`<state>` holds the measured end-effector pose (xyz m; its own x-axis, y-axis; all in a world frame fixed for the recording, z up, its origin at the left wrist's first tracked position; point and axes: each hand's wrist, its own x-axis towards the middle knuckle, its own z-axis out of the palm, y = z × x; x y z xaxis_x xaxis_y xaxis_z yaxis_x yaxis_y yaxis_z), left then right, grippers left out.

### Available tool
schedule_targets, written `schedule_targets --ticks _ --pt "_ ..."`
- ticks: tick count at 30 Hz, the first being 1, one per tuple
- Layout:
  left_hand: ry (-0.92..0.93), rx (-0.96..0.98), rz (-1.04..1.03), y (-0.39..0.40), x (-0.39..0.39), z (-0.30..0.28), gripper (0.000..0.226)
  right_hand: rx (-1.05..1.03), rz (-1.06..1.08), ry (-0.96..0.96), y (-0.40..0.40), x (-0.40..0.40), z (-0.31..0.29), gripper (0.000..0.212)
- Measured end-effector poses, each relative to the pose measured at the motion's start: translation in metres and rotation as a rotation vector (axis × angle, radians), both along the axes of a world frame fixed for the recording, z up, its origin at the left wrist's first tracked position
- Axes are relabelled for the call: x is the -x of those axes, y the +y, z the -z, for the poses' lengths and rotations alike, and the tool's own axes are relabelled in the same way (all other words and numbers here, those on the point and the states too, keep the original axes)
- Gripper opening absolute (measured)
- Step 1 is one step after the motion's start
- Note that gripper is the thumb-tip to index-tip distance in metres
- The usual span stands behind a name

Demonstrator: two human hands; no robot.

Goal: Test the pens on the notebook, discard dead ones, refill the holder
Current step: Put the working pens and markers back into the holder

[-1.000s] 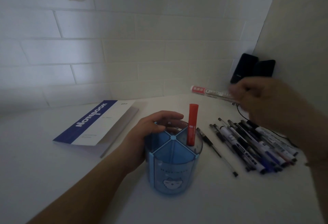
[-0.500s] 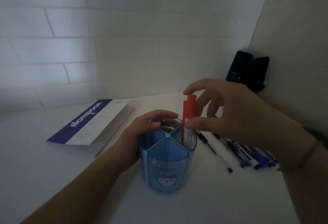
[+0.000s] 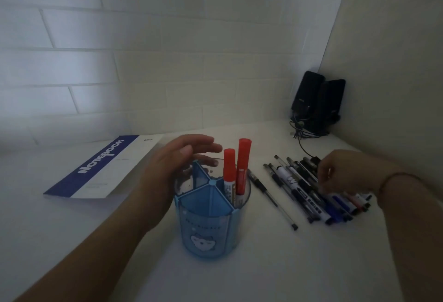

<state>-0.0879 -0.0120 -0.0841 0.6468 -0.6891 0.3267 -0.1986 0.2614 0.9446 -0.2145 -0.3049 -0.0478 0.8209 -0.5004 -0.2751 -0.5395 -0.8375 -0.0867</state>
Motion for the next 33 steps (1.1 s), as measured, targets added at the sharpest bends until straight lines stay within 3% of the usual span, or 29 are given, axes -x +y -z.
schedule_targets --ticks 4,7,11,14,17,21,25,28,31,33 --pt "-0.238 -0.097 0.05 0.001 0.001 0.001 0.041 -0.026 -0.04 -0.042 0.001 -0.005 0.006 0.014" --pt "-0.276 -0.054 0.007 0.006 -0.004 -0.001 0.054 0.039 -0.086 -0.069 0.004 -0.008 0.009 0.013" --pt "-0.22 -0.037 -0.035 0.01 -0.008 0.001 0.057 0.071 -0.032 -0.034 0.005 -0.011 0.011 0.01" --pt "-0.111 -0.042 -0.008 0.004 -0.004 0.002 0.051 0.109 -0.018 0.094 0.013 -0.014 0.014 0.035" --pt "0.049 -0.048 0.071 0.003 -0.001 0.001 0.054 0.165 -0.028 0.134 0.021 -0.017 0.015 0.038" --pt "0.088 -0.027 0.14 0.006 -0.002 0.002 0.041 0.185 -0.044 -0.128 0.028 -0.009 -0.013 0.029" --pt "0.071 -0.057 0.104 0.006 0.001 0.003 0.036 -0.227 -0.205 -0.49 0.057 0.005 -0.046 0.014" --pt "0.049 -0.044 0.017 0.004 0.0 0.002 0.041 -0.489 -0.31 -0.662 0.081 0.01 -0.059 0.022" --pt "0.082 -0.001 0.016 0.005 -0.002 0.0 0.066 -0.551 -0.367 -0.785 0.089 0.015 -0.068 0.035" --pt "0.103 0.023 0.048 0.006 -0.003 -0.001 0.059 -0.512 -0.405 -0.829 0.093 0.018 -0.07 0.043"
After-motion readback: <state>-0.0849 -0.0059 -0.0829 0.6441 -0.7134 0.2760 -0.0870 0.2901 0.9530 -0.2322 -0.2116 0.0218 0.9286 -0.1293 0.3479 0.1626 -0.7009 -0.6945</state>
